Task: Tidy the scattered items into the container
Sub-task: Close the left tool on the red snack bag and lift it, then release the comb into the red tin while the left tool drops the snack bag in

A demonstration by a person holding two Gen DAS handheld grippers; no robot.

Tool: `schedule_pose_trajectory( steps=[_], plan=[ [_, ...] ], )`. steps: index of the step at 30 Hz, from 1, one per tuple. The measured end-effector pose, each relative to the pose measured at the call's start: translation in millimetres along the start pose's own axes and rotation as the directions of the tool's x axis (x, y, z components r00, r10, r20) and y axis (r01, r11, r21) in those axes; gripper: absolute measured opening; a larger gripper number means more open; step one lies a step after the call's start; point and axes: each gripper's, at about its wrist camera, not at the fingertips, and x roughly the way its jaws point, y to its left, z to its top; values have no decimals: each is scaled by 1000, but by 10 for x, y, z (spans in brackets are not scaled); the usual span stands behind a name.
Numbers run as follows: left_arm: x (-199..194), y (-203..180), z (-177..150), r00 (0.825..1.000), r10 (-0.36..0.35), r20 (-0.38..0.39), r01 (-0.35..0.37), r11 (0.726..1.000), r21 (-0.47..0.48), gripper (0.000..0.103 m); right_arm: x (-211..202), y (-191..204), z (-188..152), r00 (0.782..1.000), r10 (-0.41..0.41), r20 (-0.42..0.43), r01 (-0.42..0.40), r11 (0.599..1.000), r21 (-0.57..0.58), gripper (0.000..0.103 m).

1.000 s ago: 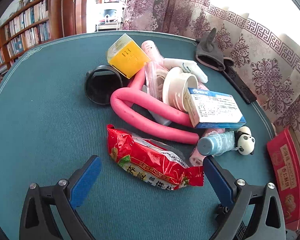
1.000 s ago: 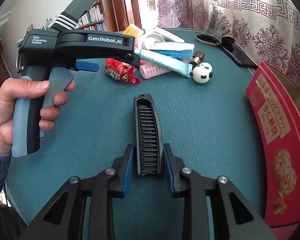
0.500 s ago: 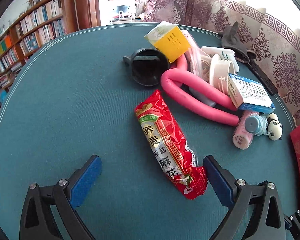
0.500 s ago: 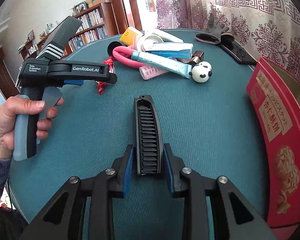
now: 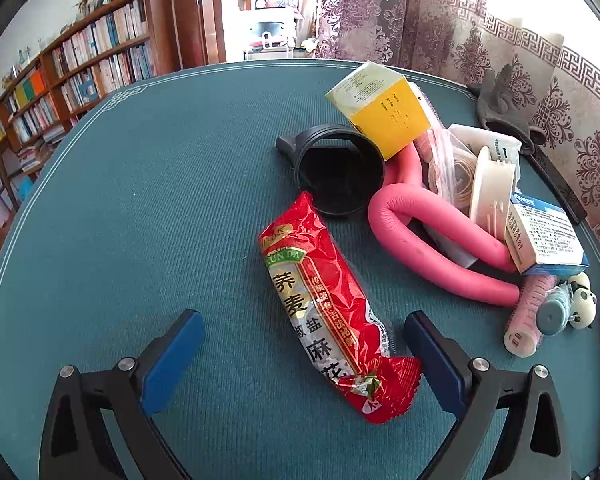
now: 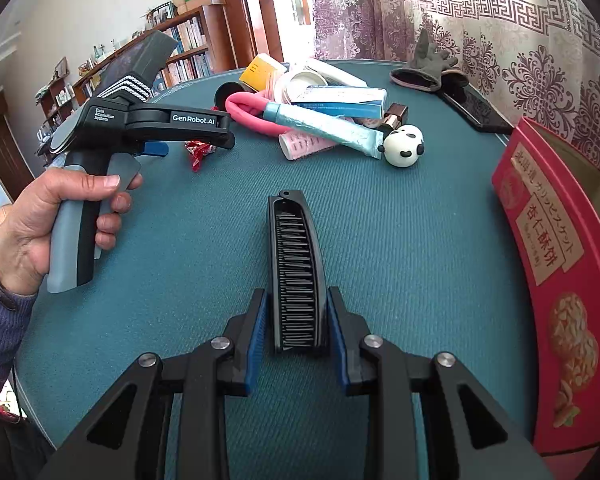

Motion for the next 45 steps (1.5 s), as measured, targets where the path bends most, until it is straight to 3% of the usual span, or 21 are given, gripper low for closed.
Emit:
schedule_pose_trajectory(
  steps=[4,5,13,21,25,27,28,32,37,40,45],
  plan=[
    [-50,-60,31,999,-16,46,15,999,31,59,8,20,0,1000,-13,0,13,1000,-11,32],
    [-54,-55,43,999,-16,46,14,999,31,53,7,22,0,1000,-15,0,15,1000,-12,32],
    [-289,58,-99,993,-101,69,100,995,18,35,1,20,0,1000,-12,4,12,1000,-4,32],
    [-691,-87,-321,986,-124,109,110,986,123,33,-123,-7,14,998,32,45,-34,998,45,31],
    [-590,-159,-364,994,-90,62,79,985,153,34,-136,32,-30,999,33,36,-34,999,40,31],
    [-482,-134,-402,997,-78,19,74,987,145,46,-111,24,-53,999,34,18,-34,998,46,31],
    [-453,-108,-417,997,-71,13,68,989,132,58,-105,18,-61,999,37,11,-38,998,51,31],
    [-382,-52,-424,999,-39,21,36,992,119,74,-107,12,-62,999,38,8,-38,998,53,32],
    [-286,18,-337,997,-74,18,72,994,78,73,-86,39,-58,1000,26,-1,-26,999,42,32],
    [-274,17,-312,998,-56,41,52,994,96,39,-65,40,-31,1000,23,-8,-22,999,45,32],
    [-335,12,-344,997,-62,46,57,994,88,37,-1,118,28,1000,-16,-14,16,1000,5,31]
  ],
)
